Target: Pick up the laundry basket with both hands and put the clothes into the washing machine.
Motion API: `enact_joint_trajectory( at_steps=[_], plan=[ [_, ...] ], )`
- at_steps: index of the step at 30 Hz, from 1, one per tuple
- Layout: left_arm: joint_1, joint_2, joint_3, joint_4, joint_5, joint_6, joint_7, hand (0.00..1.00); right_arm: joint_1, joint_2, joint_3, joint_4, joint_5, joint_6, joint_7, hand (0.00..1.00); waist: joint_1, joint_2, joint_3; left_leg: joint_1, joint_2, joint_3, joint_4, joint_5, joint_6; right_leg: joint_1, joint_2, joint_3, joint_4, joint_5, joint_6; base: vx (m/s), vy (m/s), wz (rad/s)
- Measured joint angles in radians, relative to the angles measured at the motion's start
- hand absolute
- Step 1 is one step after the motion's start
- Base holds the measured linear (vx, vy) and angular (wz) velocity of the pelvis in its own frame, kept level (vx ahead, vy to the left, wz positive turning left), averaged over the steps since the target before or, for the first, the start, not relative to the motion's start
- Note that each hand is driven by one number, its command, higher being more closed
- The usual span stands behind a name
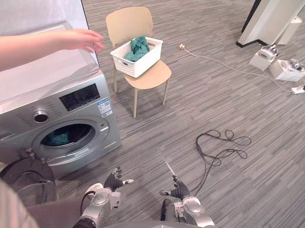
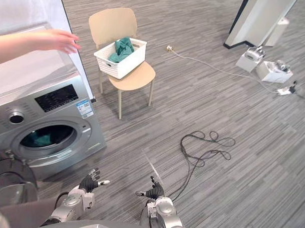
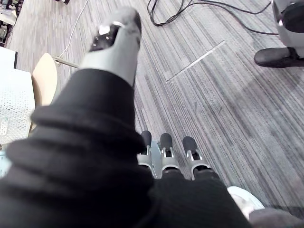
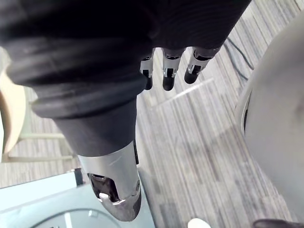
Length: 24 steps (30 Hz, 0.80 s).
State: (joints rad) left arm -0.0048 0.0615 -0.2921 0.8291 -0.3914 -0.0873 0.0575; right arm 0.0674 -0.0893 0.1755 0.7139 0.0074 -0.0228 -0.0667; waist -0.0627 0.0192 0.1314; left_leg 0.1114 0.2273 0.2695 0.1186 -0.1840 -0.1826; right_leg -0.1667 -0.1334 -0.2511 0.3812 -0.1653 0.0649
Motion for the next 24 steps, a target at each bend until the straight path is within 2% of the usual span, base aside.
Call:
enact_joint_trajectory(
  at_steps=[1, 3, 4, 5, 6, 7, 8, 9, 10, 12, 13, 14, 15, 16, 17, 19, 21, 22, 23, 24],
  plan=[
    [0.006, -0.003, 0.017, -0.001, -0.001, 0.000, 0.000, 0.00, 0.004, 0.001, 0.000, -0.001, 0.003, -0.001, 0.000, 0.00, -0.004, 0.011, -0.015, -0.011, 0.046, -0.024, 0.042, -0.018, -0.008, 0.012, 0.029, -0.029, 0.013, -0.037, -0.014, 0.31, -0.279, 0.29],
    [0.026, -0.001, 0.044, -0.007, -0.022, -0.002, 0.000, 0.00, 0.004, 0.006, 0.001, 0.002, 0.005, -0.003, -0.001, 0.00, 0.008, 0.016, -0.031, -0.052, 0.099, -0.047, 0.174, -0.017, -0.004, 0.044, 0.072, -0.048, 0.008, -0.055, -0.032, 0.34, -0.273, 0.15],
    [0.048, -0.005, 0.065, -0.026, -0.039, -0.002, 0.000, 0.00, -0.001, 0.008, 0.001, 0.002, 0.005, -0.007, -0.004, 0.00, 0.014, 0.022, -0.028, -0.117, 0.142, -0.076, 0.339, -0.005, 0.022, 0.089, 0.103, -0.060, -0.023, -0.060, -0.040, 0.25, -0.238, -0.02],
    [0.058, -0.004, 0.077, -0.034, -0.040, -0.002, -0.001, 0.00, -0.001, 0.011, 0.002, 0.002, 0.005, -0.009, -0.005, 0.00, 0.020, 0.024, -0.028, -0.149, 0.163, -0.086, 0.428, 0.016, 0.057, 0.116, 0.119, -0.061, -0.041, -0.060, -0.045, 0.32, -0.297, -0.18],
    [0.073, -0.005, 0.097, -0.035, -0.046, -0.002, -0.002, 0.00, -0.001, 0.011, 0.007, 0.002, 0.006, -0.017, -0.009, 0.00, 0.035, 0.040, -0.020, -0.211, 0.222, -0.083, 0.625, 0.101, 0.160, 0.189, 0.156, -0.054, -0.105, -0.051, -0.062, 0.32, -0.245, -0.54],
    [0.085, -0.008, 0.111, -0.035, -0.056, -0.001, 0.000, 0.00, -0.002, 0.011, 0.007, 0.001, 0.008, -0.019, -0.011, 0.00, 0.062, 0.053, -0.011, -0.270, 0.277, -0.071, 0.814, 0.142, 0.199, 0.258, 0.181, -0.021, -0.156, -0.046, -0.081, 0.31, -0.216, -0.68],
    [0.090, -0.016, 0.113, -0.036, -0.058, -0.001, 0.000, 0.00, -0.003, 0.006, 0.005, 0.001, 0.010, -0.019, -0.012, 0.00, 0.072, 0.059, -0.009, -0.297, 0.290, -0.065, 0.897, 0.118, 0.203, 0.278, 0.187, -0.004, -0.171, -0.044, -0.084, 0.40, -0.136, -0.93],
    [0.103, -0.040, 0.115, -0.052, -0.059, -0.001, 0.001, 0.00, -0.017, 0.002, -0.025, -0.002, 0.032, -0.018, -0.040, 0.00, 0.082, 0.075, -0.006, -0.362, 0.265, -0.029, 1.025, 0.050, 0.199, 0.334, 0.175, 0.037, -0.210, -0.044, -0.085, 0.34, -0.061, -0.67],
    [0.109, -0.045, 0.114, -0.069, -0.059, -0.001, 0.002, 0.00, -0.021, 0.003, -0.031, -0.010, 0.036, -0.017, -0.051, 0.00, 0.081, 0.075, -0.005, -0.384, 0.244, -0.016, 1.026, 0.032, 0.196, 0.348, 0.167, 0.049, -0.224, -0.044, -0.085, 0.35, -0.026, -0.57],
    [0.114, -0.054, 0.111, -0.115, -0.059, -0.002, 0.002, 0.00, -0.023, 0.003, -0.043, -0.055, 0.040, -0.015, -0.060, 0.00, 0.083, 0.073, -0.002, -0.445, 0.178, 0.004, 0.975, -0.011, 0.183, 0.368, 0.150, 0.067, -0.251, -0.044, -0.085, 0.32, 0.074, -0.33],
    [0.114, -0.054, 0.095, -0.145, -0.058, -0.004, 0.003, 0.00, -0.026, 0.006, -0.045, -0.106, 0.064, -0.018, -0.082, 0.00, 0.091, 0.071, 0.009, -0.487, 0.117, 0.029, 0.879, -0.037, 0.172, 0.391, 0.136, 0.084, -0.272, -0.044, -0.084, 0.32, 0.098, -0.40],
    [0.113, -0.055, 0.089, -0.151, -0.058, -0.004, 0.003, 0.00, -0.028, 0.009, -0.050, -0.125, 0.072, -0.019, -0.088, 0.00, 0.092, 0.071, 0.017, -0.499, 0.089, 0.037, 0.821, -0.042, 0.173, 0.404, 0.130, 0.086, -0.282, -0.045, -0.083, 0.34, 0.131, -0.34],
    [0.109, -0.055, 0.079, -0.151, -0.058, -0.005, 0.003, 0.00, -0.030, 0.018, -0.068, -0.156, 0.089, -0.022, -0.097, 0.00, 0.093, 0.068, 0.025, -0.505, 0.035, 0.041, 0.694, -0.035, 0.170, 0.423, 0.116, 0.084, -0.295, -0.056, -0.066, 0.29, 0.129, -0.19],
    [0.106, -0.061, 0.065, -0.151, -0.058, -0.005, 0.003, 0.00, -0.032, 0.024, -0.085, -0.194, 0.115, -0.035, -0.118, 0.00, 0.092, 0.076, 0.023, -0.507, -0.024, 0.053, 0.462, 0.027, 0.156, 0.437, 0.110, 0.085, -0.309, -0.081, -0.028, 0.47, 0.203, -0.09],
    [0.098, -0.060, 0.054, -0.135, -0.058, -0.004, 0.003, 0.00, -0.047, 0.032, -0.112, -0.199, 0.125, -0.046, -0.134, 0.00, 0.094, 0.076, 0.028, -0.490, -0.071, 0.040, 0.365, 0.126, 0.218, 0.465, 0.108, 0.088, -0.328, -0.105, -0.015, 0.40, 0.170, 0.12],
    [0.072, -0.056, 0.055, -0.129, -0.057, -0.002, 0.004, 0.00, -0.079, 0.054, -0.131, -0.206, 0.145, -0.055, -0.167, 0.00, 0.086, 0.035, 0.032, -0.484, -0.129, 0.055, 0.313, 0.123, 0.236, 0.442, 0.065, 0.081, -0.320, -0.083, -0.028, 0.42, 0.179, 0.39],
    [0.058, -0.058, 0.046, -0.127, -0.057, 0.000, 0.004, 0.00, -0.114, 0.054, -0.140, -0.205, 0.145, -0.061, -0.176, 0.00, 0.099, 0.032, 0.033, -0.474, -0.145, 0.061, 0.332, 0.071, 0.260, 0.423, 0.031, 0.096, -0.253, -0.067, -0.017, 0.42, 0.213, 0.02],
    [0.063, -0.063, 0.044, -0.106, -0.061, 0.001, 0.005, 0.00, -0.119, 0.054, -0.140, -0.191, 0.143, -0.069, -0.176, 0.00, 0.106, 0.032, 0.033, -0.423, -0.152, 0.085, 0.329, 0.035, 0.262, 0.385, 0.012, 0.135, -0.103, -0.073, -0.008, 0.35, 0.194, -0.37],
    [0.071, -0.061, 0.020, -0.095, -0.061, 0.005, 0.005, 0.00, -0.128, 0.056, -0.140, -0.177, 0.141, -0.071, -0.175, 0.00, 0.106, 0.031, 0.033, -0.360, -0.168, 0.092, 0.311, 0.003, 0.253, 0.303, -0.014, 0.163, 0.135, -0.036, 0.054, 0.36, 0.190, -0.31],
    [0.072, -0.059, -0.004, -0.093, -0.056, 0.006, 0.004, 0.00, -0.120, 0.060, -0.143, -0.177, 0.128, -0.072, -0.175, 0.00, 0.098, 0.028, 0.032, -0.329, -0.177, 0.088, 0.303, -0.007, 0.249, 0.256, -0.028, 0.176, 0.261, 0.017, 0.118, 0.39, 0.162, 0.09]
  ],
)
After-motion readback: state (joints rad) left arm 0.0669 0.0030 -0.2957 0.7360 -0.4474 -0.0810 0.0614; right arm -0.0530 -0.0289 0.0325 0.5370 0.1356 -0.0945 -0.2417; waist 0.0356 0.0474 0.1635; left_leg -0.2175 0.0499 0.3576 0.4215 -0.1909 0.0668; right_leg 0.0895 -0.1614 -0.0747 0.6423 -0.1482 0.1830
